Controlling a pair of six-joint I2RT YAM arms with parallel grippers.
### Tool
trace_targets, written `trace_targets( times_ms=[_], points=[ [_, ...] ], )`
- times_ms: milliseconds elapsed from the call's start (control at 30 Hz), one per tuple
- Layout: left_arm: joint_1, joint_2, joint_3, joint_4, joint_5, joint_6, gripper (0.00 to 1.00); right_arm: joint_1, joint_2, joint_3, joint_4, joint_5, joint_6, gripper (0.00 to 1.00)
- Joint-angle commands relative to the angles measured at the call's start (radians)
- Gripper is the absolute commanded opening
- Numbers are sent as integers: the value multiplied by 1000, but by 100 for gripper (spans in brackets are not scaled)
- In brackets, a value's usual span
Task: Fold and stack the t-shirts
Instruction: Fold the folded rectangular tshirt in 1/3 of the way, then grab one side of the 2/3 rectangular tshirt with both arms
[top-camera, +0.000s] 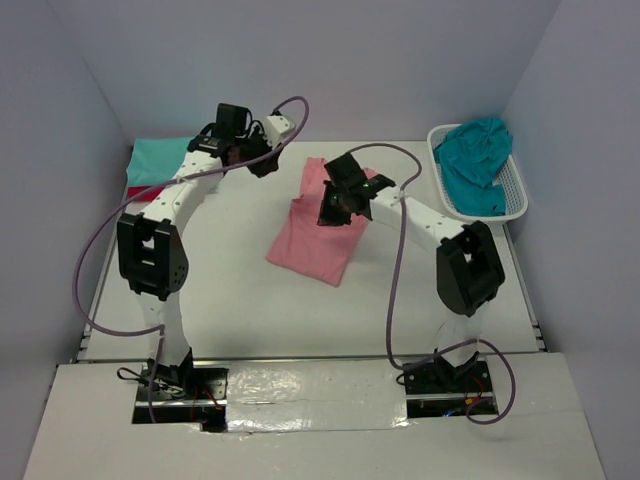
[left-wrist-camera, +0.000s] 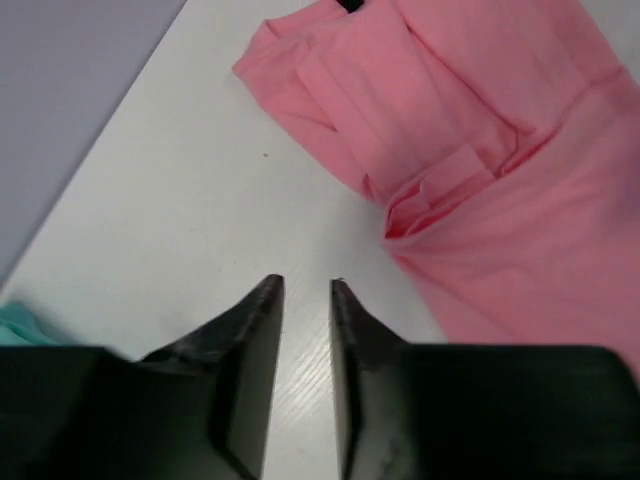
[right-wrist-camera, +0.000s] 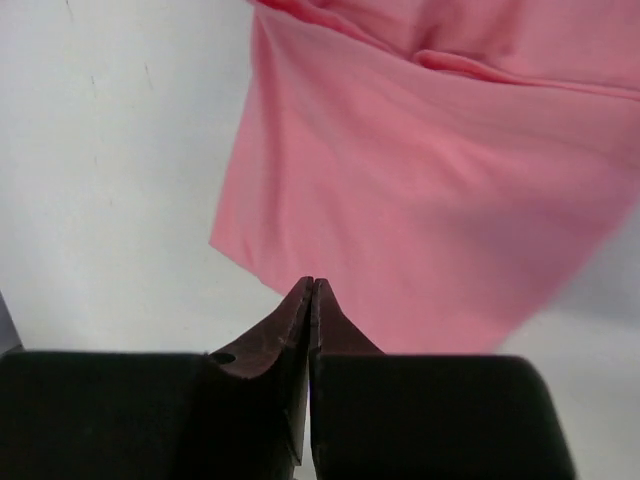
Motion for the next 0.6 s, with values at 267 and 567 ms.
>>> trace_targets(
  times_ms=[267,567],
  points=[
    [-38,-218,-408,-320,190,683,26,-48,362,205,62,-152,113,0],
    [-83,-309,-680,-283,176,1016,83,-122,321,247,53,-174,77,23]
  ],
)
